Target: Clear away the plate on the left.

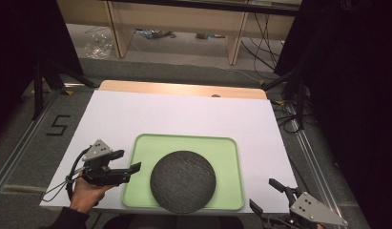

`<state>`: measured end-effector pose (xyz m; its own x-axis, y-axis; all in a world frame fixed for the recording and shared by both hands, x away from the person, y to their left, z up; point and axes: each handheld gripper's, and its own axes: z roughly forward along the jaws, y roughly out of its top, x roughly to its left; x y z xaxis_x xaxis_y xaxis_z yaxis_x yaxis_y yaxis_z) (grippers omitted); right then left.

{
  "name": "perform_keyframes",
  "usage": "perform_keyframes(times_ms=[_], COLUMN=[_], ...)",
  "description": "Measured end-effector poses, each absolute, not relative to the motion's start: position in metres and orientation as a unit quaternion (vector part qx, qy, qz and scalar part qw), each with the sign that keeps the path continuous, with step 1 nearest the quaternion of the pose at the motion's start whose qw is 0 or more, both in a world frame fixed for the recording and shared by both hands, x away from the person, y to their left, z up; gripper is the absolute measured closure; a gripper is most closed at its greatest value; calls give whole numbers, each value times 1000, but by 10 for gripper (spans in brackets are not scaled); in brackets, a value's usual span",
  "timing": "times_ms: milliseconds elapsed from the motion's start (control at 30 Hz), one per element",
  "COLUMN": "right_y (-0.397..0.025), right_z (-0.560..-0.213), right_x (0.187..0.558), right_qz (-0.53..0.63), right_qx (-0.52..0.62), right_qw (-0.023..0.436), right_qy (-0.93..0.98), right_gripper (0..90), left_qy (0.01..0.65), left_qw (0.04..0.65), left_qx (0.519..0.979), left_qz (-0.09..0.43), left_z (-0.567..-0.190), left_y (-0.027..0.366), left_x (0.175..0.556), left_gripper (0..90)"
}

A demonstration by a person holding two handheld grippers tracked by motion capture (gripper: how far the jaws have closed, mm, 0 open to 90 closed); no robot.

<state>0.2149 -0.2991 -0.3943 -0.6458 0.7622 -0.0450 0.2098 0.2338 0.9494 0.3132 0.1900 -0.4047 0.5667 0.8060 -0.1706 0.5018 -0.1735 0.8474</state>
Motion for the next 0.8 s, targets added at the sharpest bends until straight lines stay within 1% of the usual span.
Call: perform_keyframes(times_ms=[367,633,800], right_y=[-299,-299,-299], right_z=[-394,-394,-394], right_x=[215,215,215], right_qz=[528,527,527], right_qx=[326,323,323], right_qw=[259,265,264], right_qy=[740,740,740], right_gripper=[166,166,166], left_qy=[435,426,436], left_qw=[460,450,445], left_qx=[755,766,766], left_qz=[170,169,158], left_z=[-402,-404,-407], left_y=[192,190,188], left_x=[294,295,297], left_gripper=[215,210,207])
